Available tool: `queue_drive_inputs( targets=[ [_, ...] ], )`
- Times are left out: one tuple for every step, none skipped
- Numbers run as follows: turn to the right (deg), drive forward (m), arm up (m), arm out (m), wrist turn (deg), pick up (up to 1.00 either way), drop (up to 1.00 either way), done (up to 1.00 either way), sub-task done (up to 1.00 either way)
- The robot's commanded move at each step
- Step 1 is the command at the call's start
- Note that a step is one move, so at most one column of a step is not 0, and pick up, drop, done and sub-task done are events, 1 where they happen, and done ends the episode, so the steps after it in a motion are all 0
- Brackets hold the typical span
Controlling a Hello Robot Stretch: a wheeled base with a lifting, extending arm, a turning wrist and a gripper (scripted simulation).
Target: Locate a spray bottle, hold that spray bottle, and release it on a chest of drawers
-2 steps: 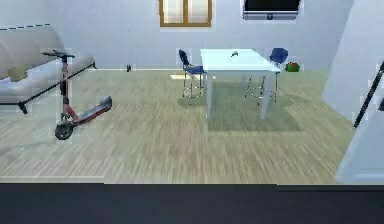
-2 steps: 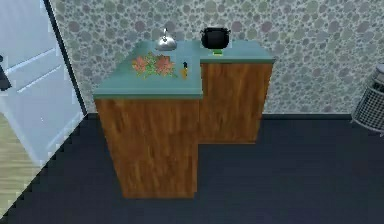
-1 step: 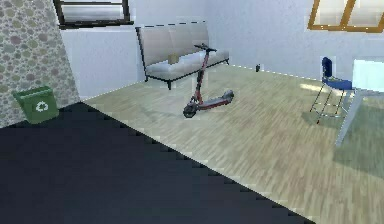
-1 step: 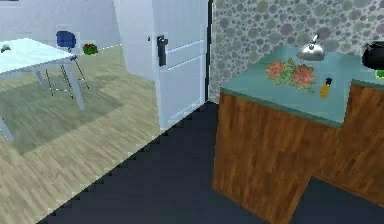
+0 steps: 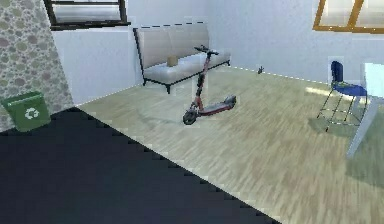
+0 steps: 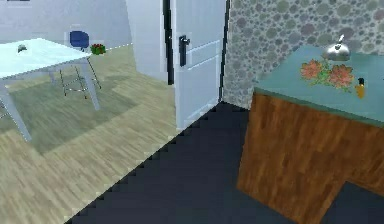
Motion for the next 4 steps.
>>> queue_drive_inputs(
  targets=[
    [-45.0,0.0,0.0,0.0,0.0,0.0,0.0,0.0,0.0],
    [-6.0,0.0,0.0,0.0,0.0,0.0,0.0,0.0,0.0],
    [0.0,0.6,0.0,0.0,0.0,0.0,0.0,0.0,0.0],
    [45.0,0.0,0.0,0.0,0.0,0.0,0.0,0.0,0.0]
  ],
)
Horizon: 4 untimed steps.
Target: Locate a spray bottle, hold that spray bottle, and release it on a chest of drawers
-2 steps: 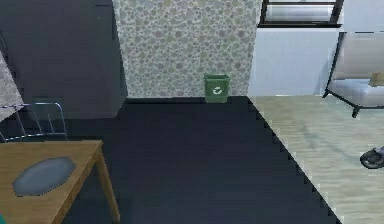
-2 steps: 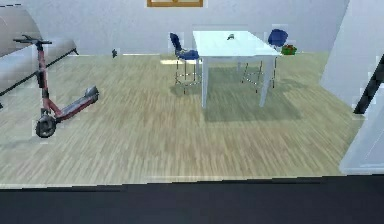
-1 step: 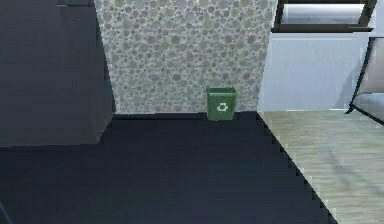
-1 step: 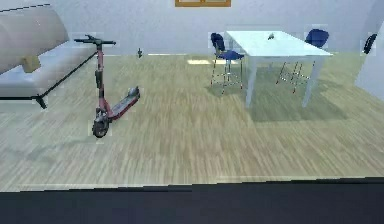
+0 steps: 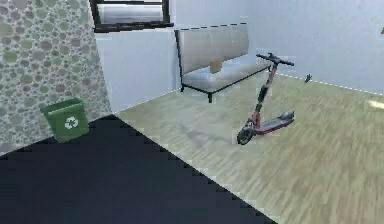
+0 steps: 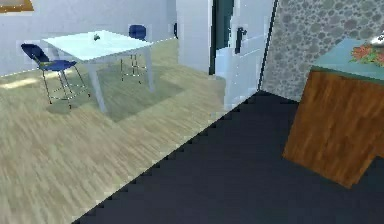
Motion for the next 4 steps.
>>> queue_drive_inputs(
  targets=[
    [45.0,0.0,0.0,0.0,0.0,0.0,0.0,0.0,0.0],
    [45.0,0.0,0.0,0.0,0.0,0.0,0.0,0.0,0.0],
    [24.0,0.0,0.0,0.0,0.0,0.0,0.0,0.0,0.0],
    [0.0,0.0,0.5,0.0,0.0,0.0,0.0,0.0,0.0]
  ],
)
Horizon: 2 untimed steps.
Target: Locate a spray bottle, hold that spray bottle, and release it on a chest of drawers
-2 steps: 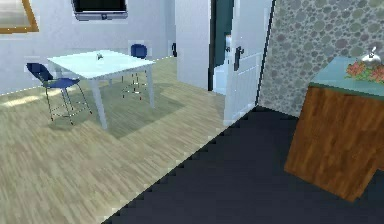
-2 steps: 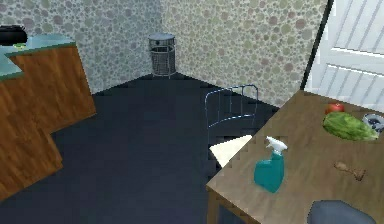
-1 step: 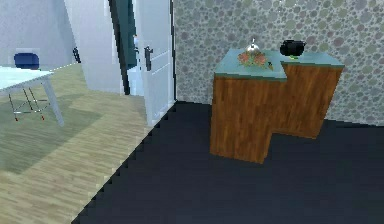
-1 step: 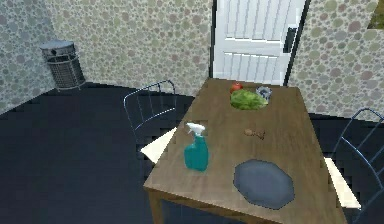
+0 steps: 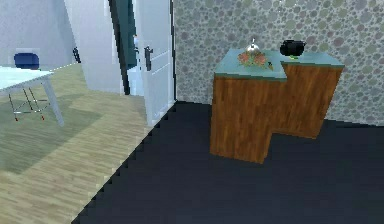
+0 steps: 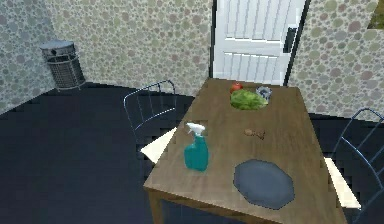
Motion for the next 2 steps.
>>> queue_drive_inputs(
  targets=[
    [0.0,0.0,0.12,0.0,0.0,0.0,0.0,0.0,0.0],
    [0.0,0.0,0.0,0.34,0.0,0.0,0.0,0.0,0.0]
  ],
)
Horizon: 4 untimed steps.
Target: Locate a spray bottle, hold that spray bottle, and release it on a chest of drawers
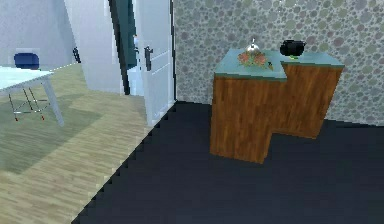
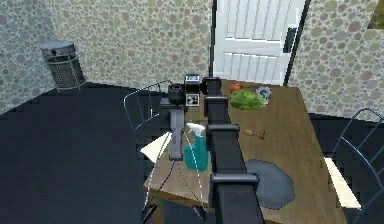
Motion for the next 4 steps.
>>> queue_drive_inputs(
  targets=[
    [0.0,0.0,0.0,0.0,45.0,0.0,0.0,0.0,0.0],
    [0.0,0.0,0.0,0.0,45.0,0.0,0.0,0.0,0.0],
    [0.0,0.0,0.0,0.0,45.0,0.0,0.0,0.0,0.0],
    [0.0,0.0,0.0,0.0,45.0,0.0,0.0,0.0,0.0]
  ],
)
